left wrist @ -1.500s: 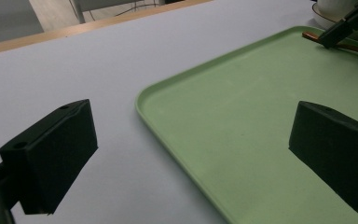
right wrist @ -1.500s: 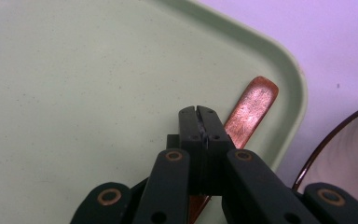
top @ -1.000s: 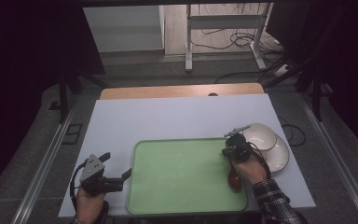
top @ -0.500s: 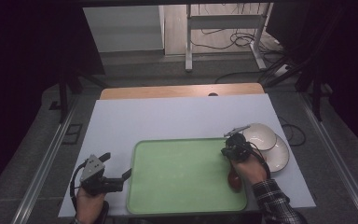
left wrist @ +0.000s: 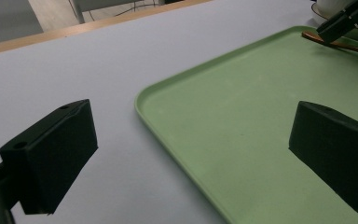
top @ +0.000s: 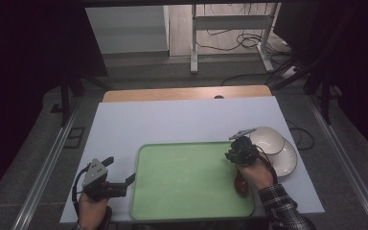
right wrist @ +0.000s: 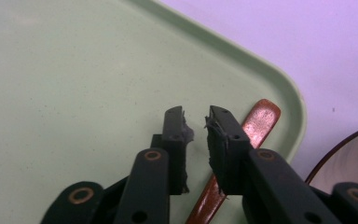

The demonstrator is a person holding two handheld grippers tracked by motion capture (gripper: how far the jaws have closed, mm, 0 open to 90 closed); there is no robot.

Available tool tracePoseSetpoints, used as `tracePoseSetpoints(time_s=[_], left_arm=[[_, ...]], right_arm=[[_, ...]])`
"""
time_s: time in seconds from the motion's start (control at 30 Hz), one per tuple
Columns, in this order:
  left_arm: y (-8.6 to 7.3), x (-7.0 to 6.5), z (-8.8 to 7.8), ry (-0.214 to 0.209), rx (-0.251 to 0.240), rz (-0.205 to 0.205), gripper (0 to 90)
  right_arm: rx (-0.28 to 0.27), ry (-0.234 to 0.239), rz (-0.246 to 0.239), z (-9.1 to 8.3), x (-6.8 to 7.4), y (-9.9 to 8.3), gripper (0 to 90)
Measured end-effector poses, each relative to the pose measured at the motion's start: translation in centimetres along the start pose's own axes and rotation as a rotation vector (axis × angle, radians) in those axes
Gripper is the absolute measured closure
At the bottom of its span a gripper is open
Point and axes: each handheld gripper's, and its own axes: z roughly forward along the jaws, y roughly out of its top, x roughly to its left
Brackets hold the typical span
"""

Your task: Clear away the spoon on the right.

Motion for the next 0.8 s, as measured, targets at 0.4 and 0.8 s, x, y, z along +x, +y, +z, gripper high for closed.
tracePoseSetpoints(time_s=[0.4, 0.8], left_arm=[[-0.02, 0.02, 0.05, -0.003, 0.002, -0.003, 0.9], [-0.04, 0.02, 0.06, -0.008, 0.002, -0.007, 0.9]], right_arm=[[-0.064, -0.016, -0.020, -0.48, 0.13, 0.33, 49.7], [-0.139, 0.007, -0.040, -0.85, 0.33, 0.59, 26.0]])
